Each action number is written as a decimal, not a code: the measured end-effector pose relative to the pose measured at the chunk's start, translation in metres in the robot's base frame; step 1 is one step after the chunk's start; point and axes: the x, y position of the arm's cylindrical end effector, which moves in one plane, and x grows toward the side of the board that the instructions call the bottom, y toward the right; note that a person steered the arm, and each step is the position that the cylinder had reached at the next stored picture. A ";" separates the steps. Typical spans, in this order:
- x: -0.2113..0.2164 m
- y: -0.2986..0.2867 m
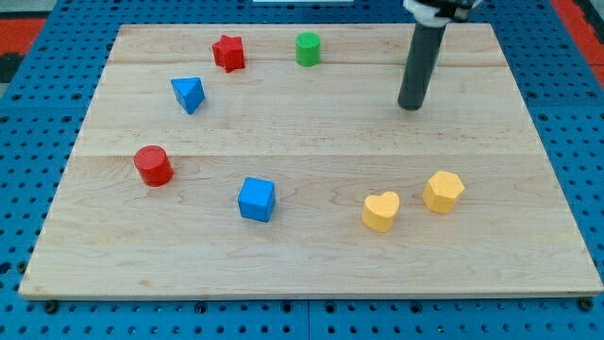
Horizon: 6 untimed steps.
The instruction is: Slide the heart towards the center
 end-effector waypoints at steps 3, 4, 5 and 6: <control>0.143 0.017; 0.140 0.012; 0.180 0.003; 0.152 -0.047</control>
